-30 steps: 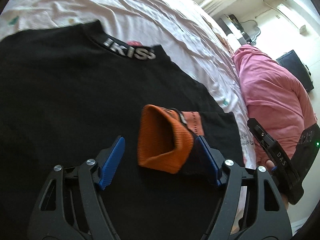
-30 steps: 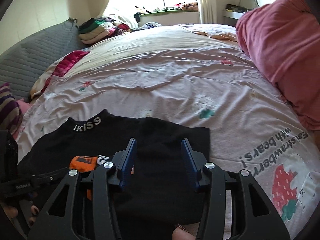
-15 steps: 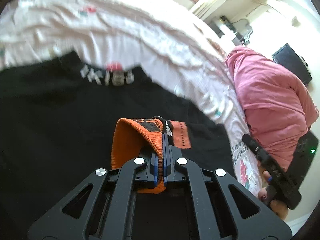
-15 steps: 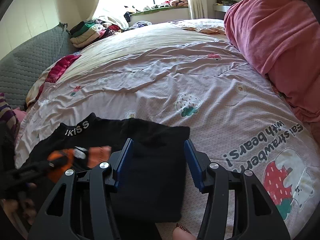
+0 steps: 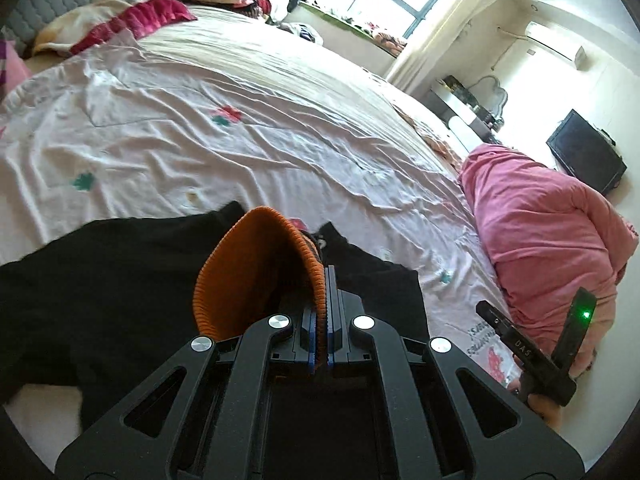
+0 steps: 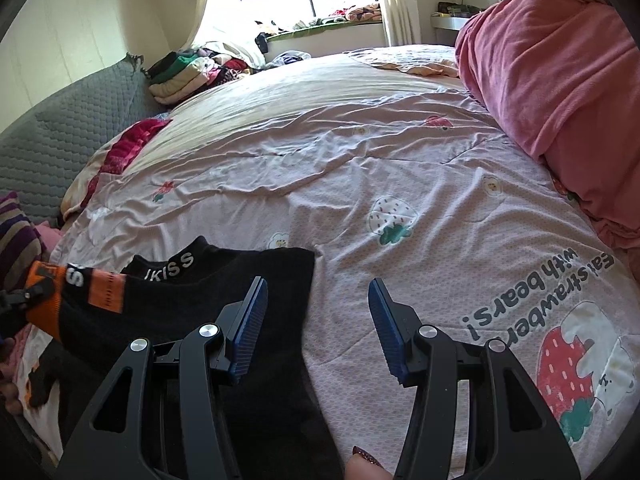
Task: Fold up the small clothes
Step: 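Carry the sleeve across the shirt body with the right gripper and release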
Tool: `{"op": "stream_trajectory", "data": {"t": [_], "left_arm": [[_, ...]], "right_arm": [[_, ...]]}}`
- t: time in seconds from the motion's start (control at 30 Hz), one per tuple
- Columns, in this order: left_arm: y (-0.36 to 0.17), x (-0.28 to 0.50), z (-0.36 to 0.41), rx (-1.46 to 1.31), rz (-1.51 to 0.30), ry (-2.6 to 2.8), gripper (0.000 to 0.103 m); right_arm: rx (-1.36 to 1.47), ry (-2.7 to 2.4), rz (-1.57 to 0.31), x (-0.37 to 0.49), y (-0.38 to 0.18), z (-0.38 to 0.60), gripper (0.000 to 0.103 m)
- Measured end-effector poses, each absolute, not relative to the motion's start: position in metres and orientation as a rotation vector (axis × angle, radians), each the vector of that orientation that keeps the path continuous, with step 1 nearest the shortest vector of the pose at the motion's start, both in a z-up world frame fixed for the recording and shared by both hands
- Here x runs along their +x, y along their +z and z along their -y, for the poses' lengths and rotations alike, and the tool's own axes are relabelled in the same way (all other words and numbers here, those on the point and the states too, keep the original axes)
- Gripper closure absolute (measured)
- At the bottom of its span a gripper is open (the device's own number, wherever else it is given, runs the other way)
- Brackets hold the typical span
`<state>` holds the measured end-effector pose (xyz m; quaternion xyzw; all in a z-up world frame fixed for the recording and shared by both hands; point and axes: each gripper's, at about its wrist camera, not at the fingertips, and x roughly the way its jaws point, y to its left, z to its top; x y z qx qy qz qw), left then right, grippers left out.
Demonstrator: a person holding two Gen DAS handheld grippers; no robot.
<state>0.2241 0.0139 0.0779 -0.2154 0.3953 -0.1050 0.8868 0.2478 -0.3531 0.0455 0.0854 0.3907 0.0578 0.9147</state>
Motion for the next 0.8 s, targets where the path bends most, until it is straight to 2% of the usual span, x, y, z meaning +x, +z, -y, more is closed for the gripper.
{"op": "stream_trajectory", "data": {"t": [0.3,0.37,0.43,0.63,0.8], "left_arm": [[0.057,0.218,-0.033,-0.459,-0.871,-0.175,0.103],[0.054,0.215,-0.039,-0.445,-0.87,-0.14,0.1],[0.053,0.211,-0.046,-0.432,-0.859,-0.097,0.092],[0.054,0.206,-0.052,-0.366,-0.834,-0.027,0.092],[0.033,0.219,-0.037,-0.28,-0.911,-0.048,0.092]], "right_arm": [[0.105,0.143,-0.814,0.246,0.038,0.332,0.052],[0.075,0.152,-0.822,0.245,0.034,0.324,0.052],[0.046,0.166,-0.825,0.244,0.032,0.315,0.052],[-0.036,0.222,-0.822,0.238,0.026,0.287,0.052],[-0.095,0.28,-0.839,0.233,0.017,0.264,0.052]]}}
